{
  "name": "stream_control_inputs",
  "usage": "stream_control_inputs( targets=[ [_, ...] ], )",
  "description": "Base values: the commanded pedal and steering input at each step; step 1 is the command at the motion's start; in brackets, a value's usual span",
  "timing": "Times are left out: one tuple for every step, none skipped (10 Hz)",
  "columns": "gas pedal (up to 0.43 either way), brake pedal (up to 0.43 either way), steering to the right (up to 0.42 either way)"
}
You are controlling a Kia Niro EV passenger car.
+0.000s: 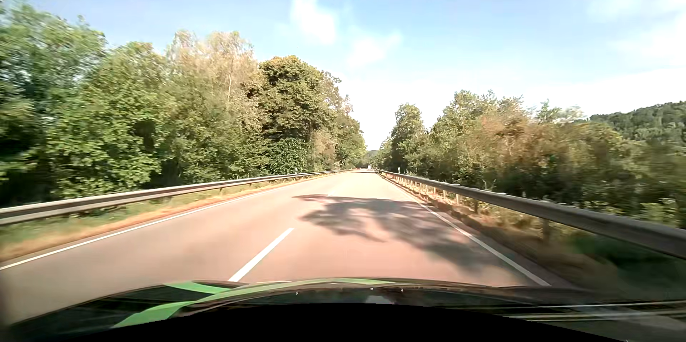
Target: Follow the waypoints while adhering to traffic rules and regulations
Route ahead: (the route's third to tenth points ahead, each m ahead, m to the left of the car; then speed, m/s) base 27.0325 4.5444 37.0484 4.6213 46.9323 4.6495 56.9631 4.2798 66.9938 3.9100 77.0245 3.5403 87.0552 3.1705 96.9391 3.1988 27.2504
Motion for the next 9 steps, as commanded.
stream_control_inputs(
  targets=[
    [0.287, 0.000, 0.001],
    [0.287, 0.000, 0.001],
    [0.287, 0.000, 0.001],
    [0.280, 0.000, 0.001],
    [0.248, 0.000, 0.001],
    [0.228, 0.000, 0.001],
    [0.220, 0.000, 0.001],
    [0.220, 0.000, 0.001],
    [0.228, 0.000, 0.001]
  ],
)
